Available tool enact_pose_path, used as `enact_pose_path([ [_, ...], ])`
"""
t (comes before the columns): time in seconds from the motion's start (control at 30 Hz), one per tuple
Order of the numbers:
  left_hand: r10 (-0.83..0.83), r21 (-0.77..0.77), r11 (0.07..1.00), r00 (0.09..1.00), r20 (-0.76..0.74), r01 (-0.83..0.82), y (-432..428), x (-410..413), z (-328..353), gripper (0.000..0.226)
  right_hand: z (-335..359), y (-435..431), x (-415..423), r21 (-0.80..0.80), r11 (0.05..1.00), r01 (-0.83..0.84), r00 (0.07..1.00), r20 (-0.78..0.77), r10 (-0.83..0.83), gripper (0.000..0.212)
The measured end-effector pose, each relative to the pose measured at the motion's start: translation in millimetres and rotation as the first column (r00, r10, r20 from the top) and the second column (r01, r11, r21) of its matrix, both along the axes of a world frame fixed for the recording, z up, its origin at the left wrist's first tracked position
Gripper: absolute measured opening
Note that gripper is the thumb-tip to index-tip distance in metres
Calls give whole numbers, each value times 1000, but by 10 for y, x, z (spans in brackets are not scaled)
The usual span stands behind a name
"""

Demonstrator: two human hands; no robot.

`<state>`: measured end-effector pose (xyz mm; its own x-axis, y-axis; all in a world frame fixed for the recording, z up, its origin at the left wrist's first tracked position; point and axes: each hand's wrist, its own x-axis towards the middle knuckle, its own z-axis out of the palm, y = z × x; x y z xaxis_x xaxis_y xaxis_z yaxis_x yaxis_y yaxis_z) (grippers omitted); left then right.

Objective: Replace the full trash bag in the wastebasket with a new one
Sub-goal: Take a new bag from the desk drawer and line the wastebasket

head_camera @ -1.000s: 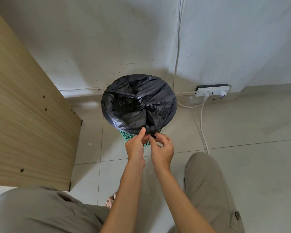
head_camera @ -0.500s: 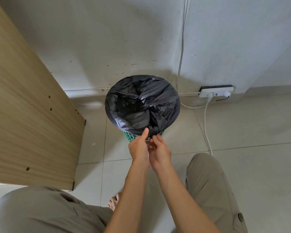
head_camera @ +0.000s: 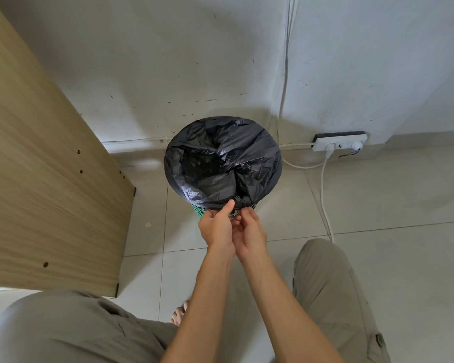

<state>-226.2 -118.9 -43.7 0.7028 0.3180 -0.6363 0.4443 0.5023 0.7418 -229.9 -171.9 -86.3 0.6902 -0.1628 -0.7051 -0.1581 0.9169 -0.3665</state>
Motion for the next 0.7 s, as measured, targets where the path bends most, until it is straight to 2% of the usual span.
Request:
enact_pose_path([
  [0.13,14,-17,1000,1000,-19,-15,-19,24,-28,17,17,14,-13,-107,994,-36,998,-55,30,18],
  [0.2,31,-32,999,999,-11,-32,-20,37,-42,16,67,-6,-30,-101,993,-64,998,-35,60,10],
  [0.27,41,-37,998,999,6,-41,-13,46,-57,15,161,-51,-45,-110,992,-68,997,-29,65,15],
  [0.37,43,-33,999,999,23,-42,-17,58,-90,17,251,-100,-15,-269,954,-132,990,-87,112,24],
  [0.47,49,-32,998,999,16,-48,-23,84,-141,21,283,-63,63,-437,874,-211,975,-157,157,18],
  [0.57,49,-159,986,998,25,-44,17,102,-131,27,282,-89,120,-501,834,-231,973,-135,188,20],
  [0.7,215,-179,961,976,16,-209,205,123,-104,35,269,-201,147,-533,804,-264,962,-91,256,15],
])
